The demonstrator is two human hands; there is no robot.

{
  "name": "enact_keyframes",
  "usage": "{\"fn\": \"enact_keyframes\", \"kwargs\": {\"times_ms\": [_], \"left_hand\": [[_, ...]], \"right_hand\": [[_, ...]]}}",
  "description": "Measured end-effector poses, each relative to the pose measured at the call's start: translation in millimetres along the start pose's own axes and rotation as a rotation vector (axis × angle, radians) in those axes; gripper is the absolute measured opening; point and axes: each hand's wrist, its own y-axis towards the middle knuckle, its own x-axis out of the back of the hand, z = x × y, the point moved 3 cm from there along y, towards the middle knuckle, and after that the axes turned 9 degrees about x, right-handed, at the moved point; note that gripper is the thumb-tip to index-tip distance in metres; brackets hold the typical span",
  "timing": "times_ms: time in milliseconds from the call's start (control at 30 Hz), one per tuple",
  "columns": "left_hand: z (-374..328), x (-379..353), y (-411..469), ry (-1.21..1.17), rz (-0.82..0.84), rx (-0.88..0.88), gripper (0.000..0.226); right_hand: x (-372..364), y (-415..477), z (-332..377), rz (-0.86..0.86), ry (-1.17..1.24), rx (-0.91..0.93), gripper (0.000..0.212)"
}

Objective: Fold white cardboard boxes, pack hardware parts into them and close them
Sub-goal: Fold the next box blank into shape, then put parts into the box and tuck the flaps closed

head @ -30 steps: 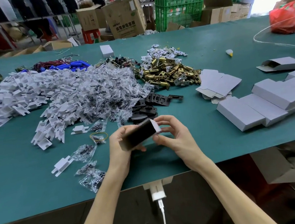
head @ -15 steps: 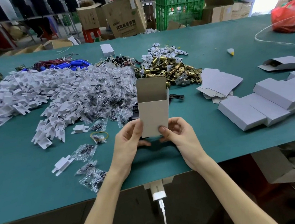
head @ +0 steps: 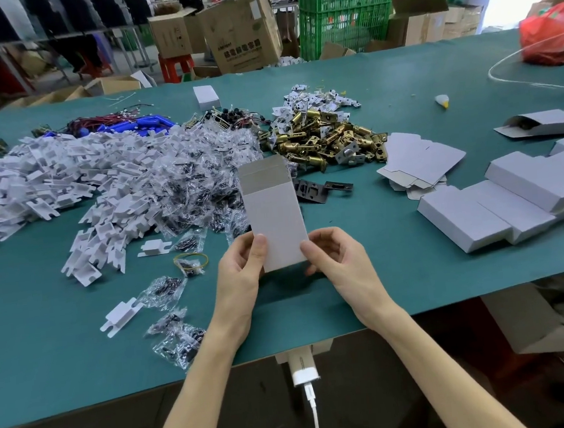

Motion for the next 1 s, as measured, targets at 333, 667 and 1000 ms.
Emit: {"fn": "enact_keyframes", "kwargs": {"times_ms": [333, 667, 1000], "left_hand": [[2.6, -1.3, 2.9, 0.063, -0.020, 0.001, 0.044], [1.1, -2.8, 4.6, 0.043, -0.010, 0.039, 0.043], [0.0, -2.8, 4.2, 0.044, 0.024, 0.030, 0.038]], "right_hand": [[0.2, 87.5, 16.6, -0.139, -0.350, 0.142, 0.027], [-6.2, 203.4, -8.5, 0.372, -1.066, 0.189, 0.058], [-2.9, 196.4, -20.9, 0.307, -1.418, 0.339, 0.037]]}}
